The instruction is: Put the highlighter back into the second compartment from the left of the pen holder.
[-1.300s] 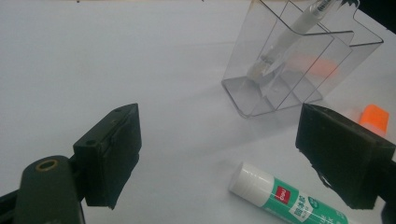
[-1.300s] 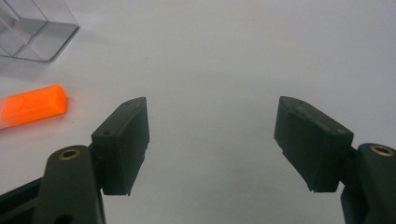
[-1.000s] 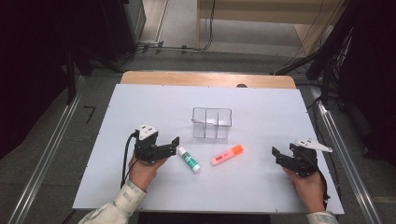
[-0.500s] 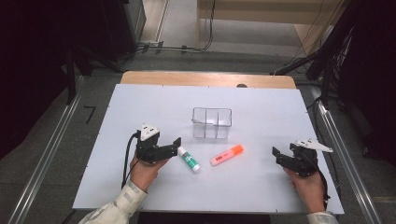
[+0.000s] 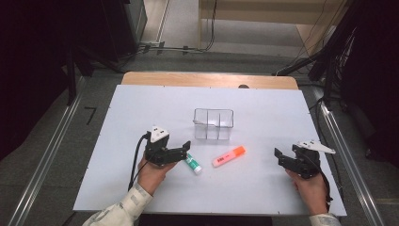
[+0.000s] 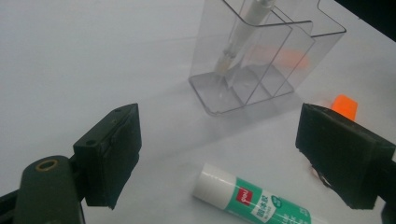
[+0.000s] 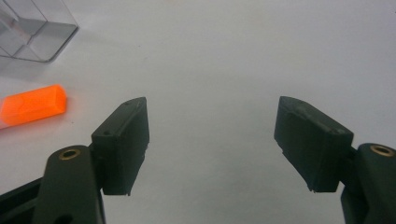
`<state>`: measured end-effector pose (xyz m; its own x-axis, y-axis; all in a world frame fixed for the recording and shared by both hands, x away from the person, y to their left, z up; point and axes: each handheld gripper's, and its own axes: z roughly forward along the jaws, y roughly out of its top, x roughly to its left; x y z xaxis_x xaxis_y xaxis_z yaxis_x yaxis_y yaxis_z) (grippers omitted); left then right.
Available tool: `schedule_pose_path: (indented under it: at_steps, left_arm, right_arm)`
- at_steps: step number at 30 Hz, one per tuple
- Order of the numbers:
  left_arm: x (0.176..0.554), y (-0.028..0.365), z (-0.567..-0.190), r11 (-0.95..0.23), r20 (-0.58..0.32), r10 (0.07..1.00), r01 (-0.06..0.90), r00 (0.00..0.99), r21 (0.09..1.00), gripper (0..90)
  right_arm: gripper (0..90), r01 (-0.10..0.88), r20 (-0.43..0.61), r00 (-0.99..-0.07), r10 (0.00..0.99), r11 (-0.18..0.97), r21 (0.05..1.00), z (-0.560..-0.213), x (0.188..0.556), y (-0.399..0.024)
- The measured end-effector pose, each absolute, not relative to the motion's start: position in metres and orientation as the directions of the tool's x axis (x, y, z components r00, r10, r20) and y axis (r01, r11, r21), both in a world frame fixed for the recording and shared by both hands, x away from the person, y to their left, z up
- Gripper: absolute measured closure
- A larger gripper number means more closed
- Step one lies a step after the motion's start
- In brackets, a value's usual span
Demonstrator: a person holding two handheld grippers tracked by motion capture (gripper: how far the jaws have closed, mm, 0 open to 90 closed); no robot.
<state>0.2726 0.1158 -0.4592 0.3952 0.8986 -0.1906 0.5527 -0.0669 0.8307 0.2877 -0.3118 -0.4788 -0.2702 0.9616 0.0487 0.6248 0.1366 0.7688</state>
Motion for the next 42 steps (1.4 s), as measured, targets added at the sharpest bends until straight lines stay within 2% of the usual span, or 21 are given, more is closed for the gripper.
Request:
schedule_pose_path:
  at_steps: [11,42]
  left_arm:
    - [0.277,0.084,-0.463,-0.134,-0.176,0.866,0.556,0.469,0.821,14.6]
    - [0.279,0.031,-0.479,-0.226,-0.142,0.829,0.558,0.540,0.799,15.4]
  right_arm:
    - [25.2,0.625,0.046,-0.268,0.962,0.137,0.769,-0.479,0.287,-0.312]
    - [25.2,0.626,0.048,-0.273,0.961,0.139,0.767,-0.479,0.287,-0.313]
